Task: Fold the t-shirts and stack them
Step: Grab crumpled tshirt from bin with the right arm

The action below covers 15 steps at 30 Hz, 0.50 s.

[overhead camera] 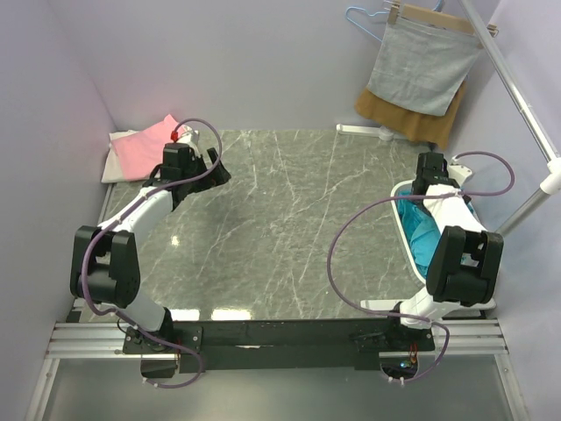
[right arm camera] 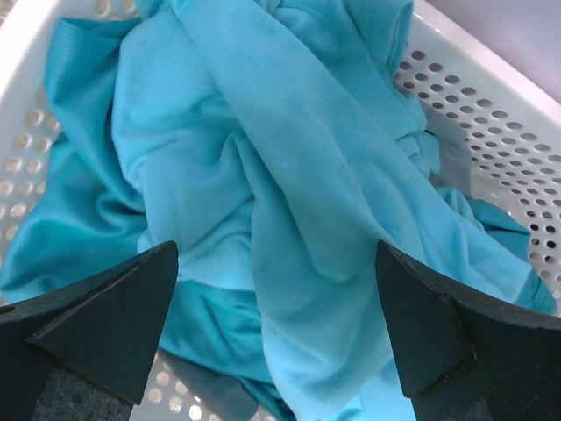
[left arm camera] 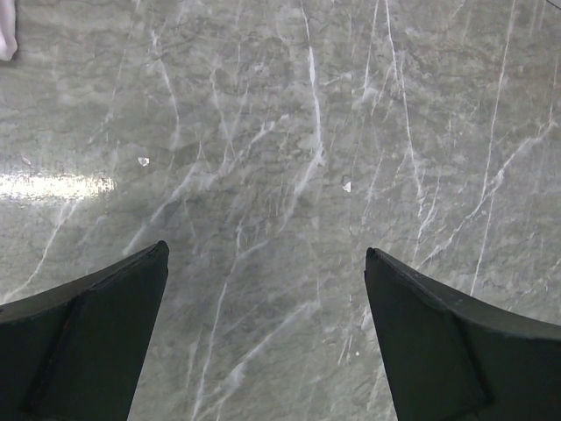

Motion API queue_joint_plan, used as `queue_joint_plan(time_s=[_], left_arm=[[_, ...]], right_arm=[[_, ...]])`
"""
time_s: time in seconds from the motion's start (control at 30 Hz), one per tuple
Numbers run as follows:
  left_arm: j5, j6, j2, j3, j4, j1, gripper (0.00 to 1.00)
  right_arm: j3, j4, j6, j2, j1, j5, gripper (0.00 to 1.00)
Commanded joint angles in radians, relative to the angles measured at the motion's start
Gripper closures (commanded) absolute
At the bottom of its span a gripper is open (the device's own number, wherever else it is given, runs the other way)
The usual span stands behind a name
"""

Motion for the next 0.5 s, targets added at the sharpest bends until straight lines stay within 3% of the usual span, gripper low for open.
queue_joint_plan(time_s=[0.0,0.1,0.2,0.3,0.33,0.37,0.47], left_arm=[[0.028,-0.007,-0.009,0.038,0.002,0.003,0.01],[0.042,-0.015,0.002,0.035,0.010,0.003,0.01],[0.057,-0.030,0.018,0.027,0.025,0.005,0.01],[0.094,-0.037,0.032,0.024,0.044,0.008,0.04],[0.103,-0.035,0.035,0.023,0.047,0.008,0.06],[0.113,-0.030,0.037,0.021,0.053,0.009,0.11],[0.107,-0.029,0.035,0.027,0.051,0.011,0.13]], right_arm=[[0.042,-0.008,0.011,0.046,-0.023,-0.032,0.01],[0.045,-0.011,0.005,0.074,-0.032,-0.063,0.03],[0.042,-0.006,-0.001,0.083,-0.034,-0.074,0.22],[0.036,0.008,-0.021,0.037,-0.031,-0.100,0.67],[0.024,0.024,-0.033,0.011,-0.022,-0.098,0.99],[0.016,0.035,-0.038,-0.059,0.004,-0.092,1.00],[-0.032,0.127,-0.116,-0.250,0.066,-0.141,1.00]])
